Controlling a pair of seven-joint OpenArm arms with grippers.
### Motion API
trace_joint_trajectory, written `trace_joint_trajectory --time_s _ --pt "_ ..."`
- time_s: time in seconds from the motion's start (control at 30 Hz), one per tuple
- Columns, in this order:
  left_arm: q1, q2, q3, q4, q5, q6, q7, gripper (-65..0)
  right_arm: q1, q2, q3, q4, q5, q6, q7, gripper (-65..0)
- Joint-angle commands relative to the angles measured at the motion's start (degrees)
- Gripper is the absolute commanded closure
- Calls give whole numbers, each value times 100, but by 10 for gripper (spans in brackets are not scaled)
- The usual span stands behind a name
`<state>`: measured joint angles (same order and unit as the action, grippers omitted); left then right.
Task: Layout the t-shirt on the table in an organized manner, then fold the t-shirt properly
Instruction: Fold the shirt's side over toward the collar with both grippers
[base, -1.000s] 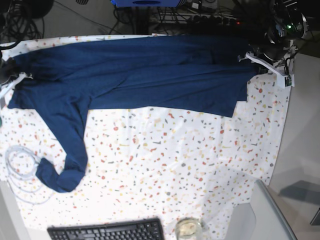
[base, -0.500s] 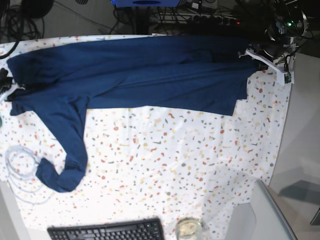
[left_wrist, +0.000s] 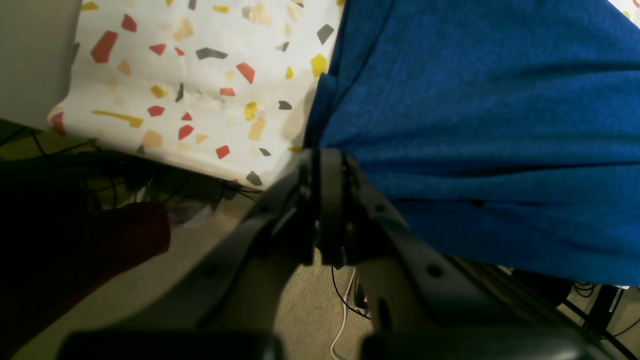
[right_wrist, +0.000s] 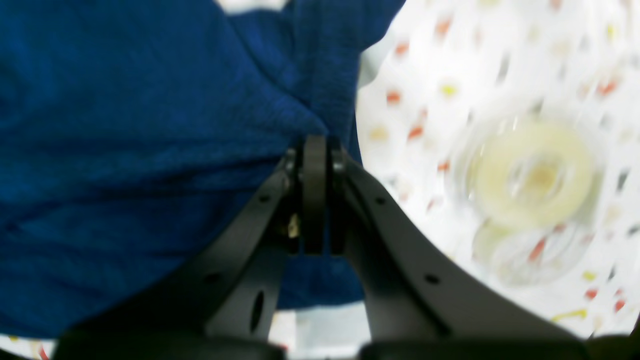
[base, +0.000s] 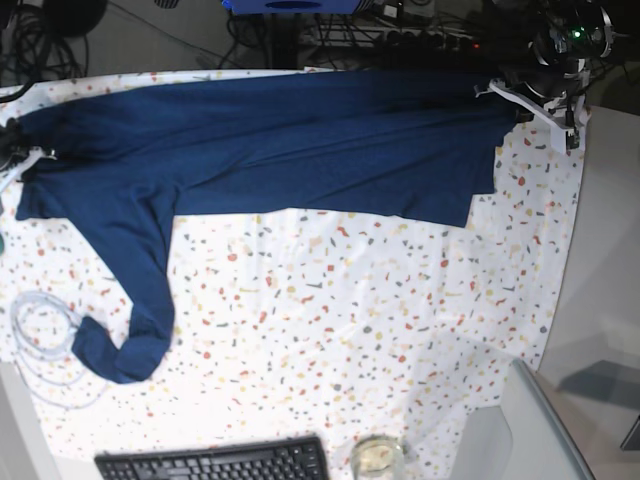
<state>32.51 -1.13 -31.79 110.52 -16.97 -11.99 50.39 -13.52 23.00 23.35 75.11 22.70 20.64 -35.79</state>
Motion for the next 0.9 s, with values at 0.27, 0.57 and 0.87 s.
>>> trace_joint_trajectory --time_s 0.27,0.57,0.87 --pt "-47 -41 19 65 5 16 -94 0 205 25 60 -289 20 6 216 -2" --pt "-20 -41 -8 65 14 43 -76 0 266 34 87 -184 20 -12 172 -213" --pt "-20 -120 -175 214 -30 43 -76 -355 64 25 535 669 20 -3 172 -299"
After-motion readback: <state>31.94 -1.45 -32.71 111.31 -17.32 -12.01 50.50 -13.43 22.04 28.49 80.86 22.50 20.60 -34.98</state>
